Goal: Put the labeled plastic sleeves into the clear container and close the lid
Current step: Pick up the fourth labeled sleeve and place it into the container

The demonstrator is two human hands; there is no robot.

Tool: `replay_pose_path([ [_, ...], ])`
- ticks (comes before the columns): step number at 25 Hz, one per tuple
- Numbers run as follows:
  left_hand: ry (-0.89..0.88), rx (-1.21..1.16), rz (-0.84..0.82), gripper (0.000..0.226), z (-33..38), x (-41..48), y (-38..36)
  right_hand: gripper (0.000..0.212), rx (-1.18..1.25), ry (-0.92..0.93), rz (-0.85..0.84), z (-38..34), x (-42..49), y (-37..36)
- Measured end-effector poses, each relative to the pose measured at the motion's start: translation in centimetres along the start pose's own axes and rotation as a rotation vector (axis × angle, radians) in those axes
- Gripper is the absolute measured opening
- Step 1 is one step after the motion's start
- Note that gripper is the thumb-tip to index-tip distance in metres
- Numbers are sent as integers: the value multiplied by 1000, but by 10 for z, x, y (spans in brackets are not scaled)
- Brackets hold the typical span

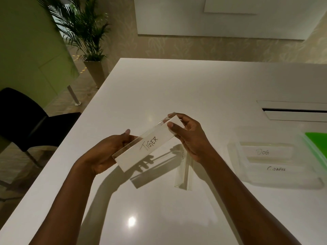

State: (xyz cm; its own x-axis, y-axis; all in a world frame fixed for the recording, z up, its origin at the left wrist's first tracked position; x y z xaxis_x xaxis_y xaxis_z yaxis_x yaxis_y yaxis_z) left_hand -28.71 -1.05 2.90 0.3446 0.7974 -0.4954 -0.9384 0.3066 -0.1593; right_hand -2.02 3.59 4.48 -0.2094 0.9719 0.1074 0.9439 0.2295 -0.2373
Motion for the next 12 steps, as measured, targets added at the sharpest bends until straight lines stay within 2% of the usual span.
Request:
replay_pose_path([
  [6, -304, 190, 171, 64, 14, -21, -25, 37, -61, 82, 133, -18, -15, 14],
  [10, -320, 417, 148, 53, 17, -31, -49, 34, -122, 126, 145, -32, -27, 29],
  [12, -325, 454, 160, 50, 20, -31, -59, 34, -137, 136, 139, -39, -34, 37],
])
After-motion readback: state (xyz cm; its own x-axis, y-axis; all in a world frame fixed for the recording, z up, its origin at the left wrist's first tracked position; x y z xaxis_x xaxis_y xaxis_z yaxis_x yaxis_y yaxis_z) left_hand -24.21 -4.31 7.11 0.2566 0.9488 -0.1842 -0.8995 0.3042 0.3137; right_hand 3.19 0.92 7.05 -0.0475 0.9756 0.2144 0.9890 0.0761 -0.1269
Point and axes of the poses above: each hand's wrist, its own x-axis towards the middle knuckle, its own y-axis out of the back of the hand, z = x × y, the point moved 3 cm from there along x, towards the middle knuckle, and after that the axes turned 5 degrees about y, right-handed, at the moved point
